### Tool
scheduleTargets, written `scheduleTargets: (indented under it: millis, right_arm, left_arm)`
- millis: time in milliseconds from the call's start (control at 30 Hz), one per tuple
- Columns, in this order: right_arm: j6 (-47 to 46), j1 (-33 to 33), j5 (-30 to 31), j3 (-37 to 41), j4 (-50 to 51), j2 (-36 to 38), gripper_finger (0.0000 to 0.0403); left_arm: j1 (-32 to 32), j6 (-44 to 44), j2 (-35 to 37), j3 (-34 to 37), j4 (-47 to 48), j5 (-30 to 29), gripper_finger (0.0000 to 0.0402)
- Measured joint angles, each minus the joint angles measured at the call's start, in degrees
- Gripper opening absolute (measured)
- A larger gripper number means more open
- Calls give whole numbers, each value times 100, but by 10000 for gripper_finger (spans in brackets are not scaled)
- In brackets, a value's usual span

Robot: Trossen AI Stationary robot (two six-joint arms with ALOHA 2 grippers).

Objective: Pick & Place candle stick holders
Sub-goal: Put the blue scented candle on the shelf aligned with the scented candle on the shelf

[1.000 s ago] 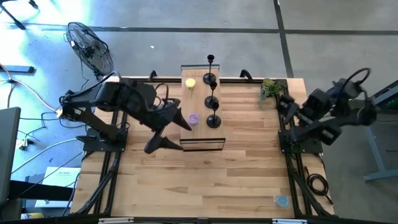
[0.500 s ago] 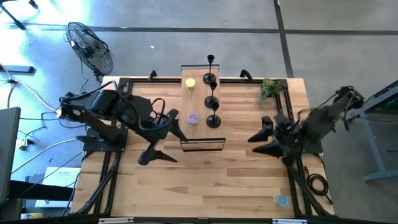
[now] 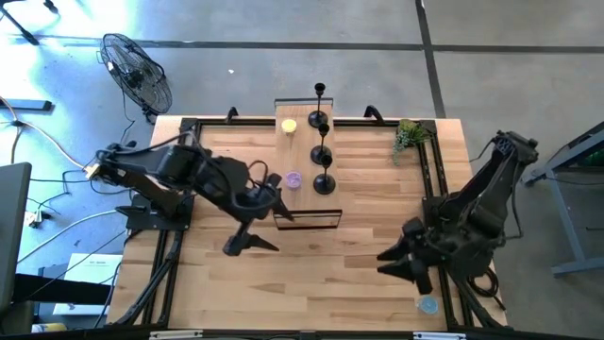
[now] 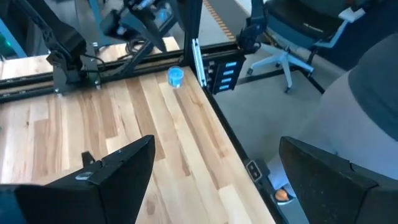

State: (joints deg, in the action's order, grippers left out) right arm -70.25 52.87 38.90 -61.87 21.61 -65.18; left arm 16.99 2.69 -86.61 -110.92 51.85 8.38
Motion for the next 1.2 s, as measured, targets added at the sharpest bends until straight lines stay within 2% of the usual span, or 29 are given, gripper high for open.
scheduleTargets:
  millis: [267,733,867,1067,1200]
  right_arm:
    - [107,19,-268,0,-368,-387,208]
    - [633,7,-412,0,-345,-227,209]
    - [1220,93,-461,0,-565,-191,211]
    - [2936,219,-590,0,-1651,-191,234]
    - [3587,266,-1480,0,-2354,-191,251]
  left_arm:
    - [0,266,-3,733,-859,224,337]
    - [-9,535,31,755,-1814,260,337]
    - [-9,553,31,755,-1990,141,337]
    - [0,974,31,755,-2003,44,337]
    - [92,1093,-33,755,-2001,-39,337]
